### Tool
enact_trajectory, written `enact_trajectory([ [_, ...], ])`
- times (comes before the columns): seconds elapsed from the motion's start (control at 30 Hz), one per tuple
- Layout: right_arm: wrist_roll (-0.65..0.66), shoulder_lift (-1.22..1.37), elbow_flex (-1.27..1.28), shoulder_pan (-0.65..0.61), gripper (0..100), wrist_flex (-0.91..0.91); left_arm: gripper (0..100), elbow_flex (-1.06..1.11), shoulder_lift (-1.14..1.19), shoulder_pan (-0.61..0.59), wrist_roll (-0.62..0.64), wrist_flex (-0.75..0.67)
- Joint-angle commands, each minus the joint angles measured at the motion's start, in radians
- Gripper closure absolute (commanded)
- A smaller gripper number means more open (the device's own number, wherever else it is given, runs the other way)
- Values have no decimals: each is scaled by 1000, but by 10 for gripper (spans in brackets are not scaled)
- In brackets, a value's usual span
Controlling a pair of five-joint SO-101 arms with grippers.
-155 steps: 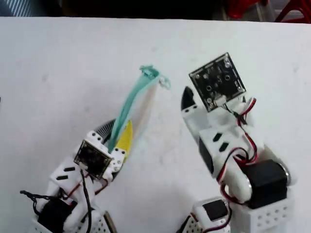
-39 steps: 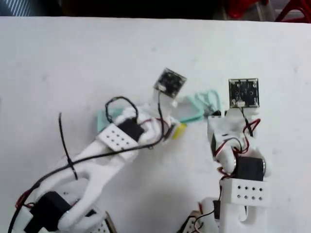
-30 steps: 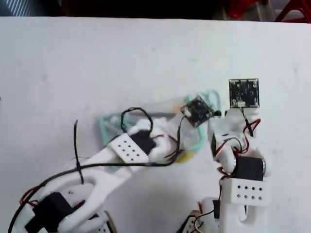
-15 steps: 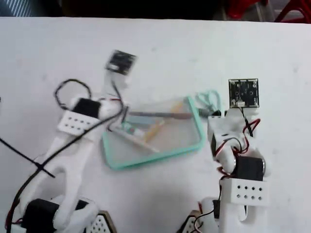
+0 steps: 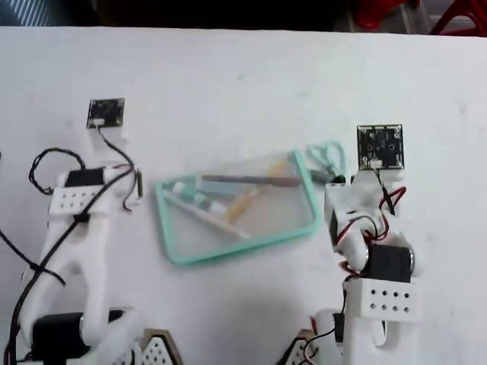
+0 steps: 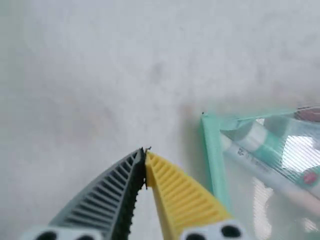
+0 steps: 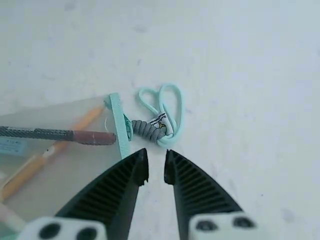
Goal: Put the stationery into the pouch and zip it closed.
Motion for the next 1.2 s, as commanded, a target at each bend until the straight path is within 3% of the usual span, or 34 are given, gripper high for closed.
enact_trajectory([
  [0.0,-6,-16,-6,4,946,-22,977,-64,145,-10,31,-49],
  [0.23,-6,-16,-6,7,946,-22,977,-272,400,54,48,54],
  [0.57,-6,-16,-6,8,946,-22,977,-341,452,282,68,-84],
  [0.77,-6,-16,-6,10,946,-22,977,-514,607,280,68,-74],
  [0.9,-6,-16,-5,10,946,-22,977,-621,668,277,68,54],
  [1.17,-5,-13,-5,10,946,-38,977,-733,547,213,68,186],
])
